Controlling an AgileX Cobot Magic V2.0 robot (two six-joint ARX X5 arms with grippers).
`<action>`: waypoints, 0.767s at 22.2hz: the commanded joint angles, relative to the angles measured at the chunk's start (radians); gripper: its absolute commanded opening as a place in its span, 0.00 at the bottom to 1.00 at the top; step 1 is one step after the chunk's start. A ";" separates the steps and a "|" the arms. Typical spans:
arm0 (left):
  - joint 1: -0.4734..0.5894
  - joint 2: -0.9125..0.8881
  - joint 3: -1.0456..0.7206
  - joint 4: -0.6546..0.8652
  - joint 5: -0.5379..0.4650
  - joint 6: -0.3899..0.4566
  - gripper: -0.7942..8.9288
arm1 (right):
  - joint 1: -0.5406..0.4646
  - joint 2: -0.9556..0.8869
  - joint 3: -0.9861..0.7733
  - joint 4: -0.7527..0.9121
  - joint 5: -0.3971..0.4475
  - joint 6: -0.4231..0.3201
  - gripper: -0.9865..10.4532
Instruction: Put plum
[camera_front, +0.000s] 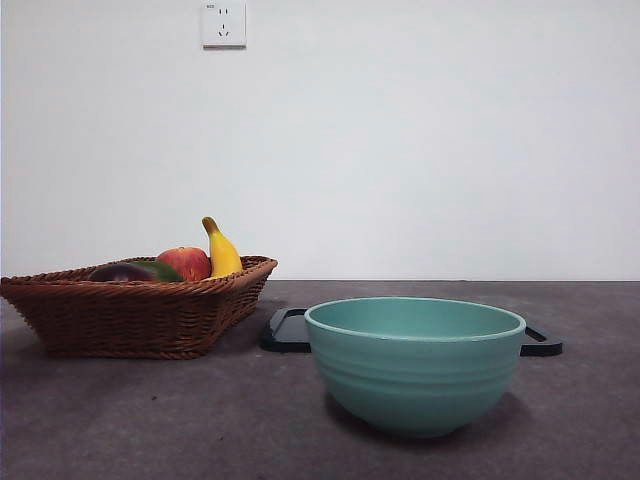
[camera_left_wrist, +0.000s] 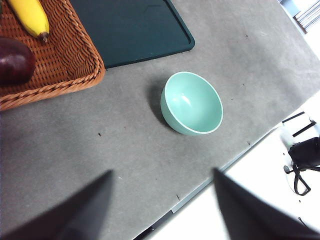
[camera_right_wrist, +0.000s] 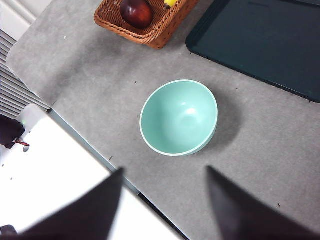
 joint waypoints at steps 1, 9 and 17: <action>-0.003 0.004 0.018 0.013 0.001 0.019 0.54 | 0.005 0.005 0.018 0.009 -0.002 -0.014 0.43; -0.003 0.009 0.018 0.071 -0.067 0.014 0.54 | 0.005 0.005 0.018 0.009 -0.002 -0.011 0.43; -0.008 0.091 0.029 0.175 -0.135 -0.008 0.54 | 0.005 0.005 0.018 0.014 -0.002 -0.007 0.43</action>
